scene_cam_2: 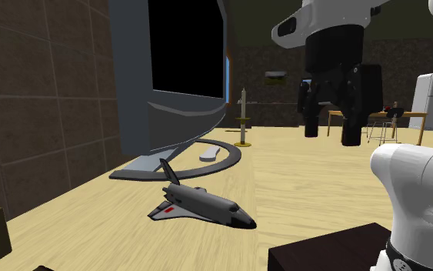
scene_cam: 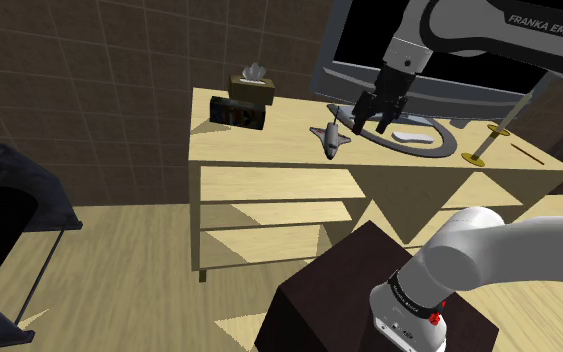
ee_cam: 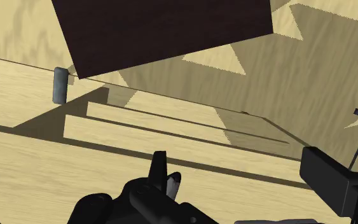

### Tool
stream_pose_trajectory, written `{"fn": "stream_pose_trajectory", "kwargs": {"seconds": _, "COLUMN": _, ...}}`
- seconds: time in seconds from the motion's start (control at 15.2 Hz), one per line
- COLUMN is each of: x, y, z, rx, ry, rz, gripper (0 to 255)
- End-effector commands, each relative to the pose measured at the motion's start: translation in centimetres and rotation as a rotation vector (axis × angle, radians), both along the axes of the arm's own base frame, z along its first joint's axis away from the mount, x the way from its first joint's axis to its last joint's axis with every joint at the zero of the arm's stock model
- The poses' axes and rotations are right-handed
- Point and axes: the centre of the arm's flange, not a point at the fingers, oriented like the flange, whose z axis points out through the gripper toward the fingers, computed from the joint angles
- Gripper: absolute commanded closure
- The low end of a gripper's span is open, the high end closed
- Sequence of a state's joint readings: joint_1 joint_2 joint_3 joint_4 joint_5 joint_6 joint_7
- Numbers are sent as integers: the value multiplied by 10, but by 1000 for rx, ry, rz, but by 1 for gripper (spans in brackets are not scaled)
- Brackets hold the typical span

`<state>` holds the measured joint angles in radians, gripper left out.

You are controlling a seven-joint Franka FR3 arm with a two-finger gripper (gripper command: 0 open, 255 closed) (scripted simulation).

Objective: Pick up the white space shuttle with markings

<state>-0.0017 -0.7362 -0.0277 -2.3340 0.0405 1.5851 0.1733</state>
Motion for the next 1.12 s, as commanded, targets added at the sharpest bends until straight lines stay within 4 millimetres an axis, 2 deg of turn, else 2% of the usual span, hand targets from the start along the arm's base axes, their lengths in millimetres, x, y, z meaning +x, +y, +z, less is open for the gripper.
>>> {"fn": "stream_pose_trajectory", "kwargs": {"seconds": 0.0, "x": 0, "y": 0, "z": 0, "rx": 0, "ry": 0, "rz": 0, "gripper": 0}}
{"fn": "stream_pose_trajectory", "kwargs": {"seconds": 0.53, "x": 84, "y": -49, "z": -42, "rx": 22, "ry": 12, "rz": -297, "gripper": 0}}
{"fn": "stream_pose_trajectory", "kwargs": {"seconds": 1.06, "x": 149, "y": -120, "z": -86, "rx": 44, "ry": 24, "rz": -595, "gripper": 0}}
